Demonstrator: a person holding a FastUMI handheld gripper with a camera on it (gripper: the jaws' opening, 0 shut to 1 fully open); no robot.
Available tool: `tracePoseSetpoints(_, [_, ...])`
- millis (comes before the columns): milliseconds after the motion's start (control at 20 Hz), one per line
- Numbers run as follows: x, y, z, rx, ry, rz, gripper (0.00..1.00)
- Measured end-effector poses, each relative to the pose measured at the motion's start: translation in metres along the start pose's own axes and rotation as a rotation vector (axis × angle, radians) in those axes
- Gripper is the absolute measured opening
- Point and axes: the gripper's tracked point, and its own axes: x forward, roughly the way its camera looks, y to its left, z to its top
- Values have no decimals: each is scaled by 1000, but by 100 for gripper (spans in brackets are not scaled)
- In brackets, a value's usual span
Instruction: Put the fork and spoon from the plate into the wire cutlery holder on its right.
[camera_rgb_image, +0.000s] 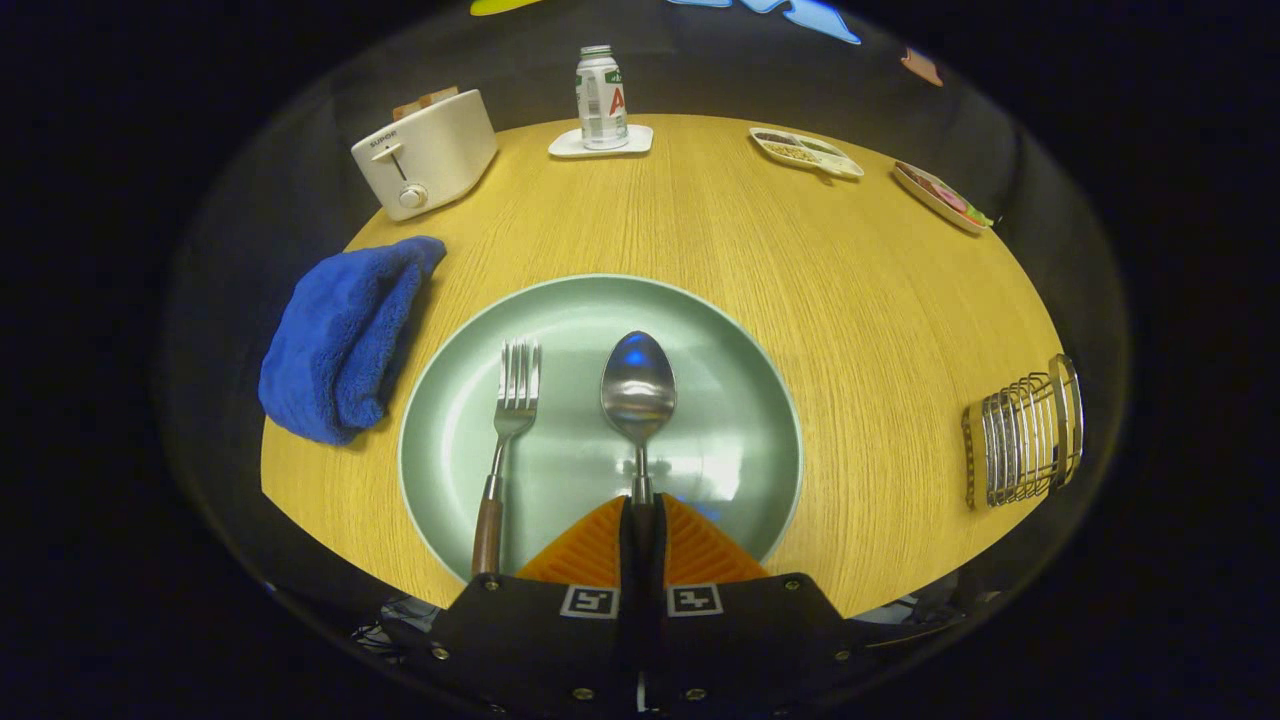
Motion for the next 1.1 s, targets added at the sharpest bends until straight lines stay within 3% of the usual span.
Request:
tracePoseSetpoints(650, [-22,-7,15,1,-81,-34,3])
tracePoseSetpoints(1100, [-75,-51,56,93,-188,-153,3])
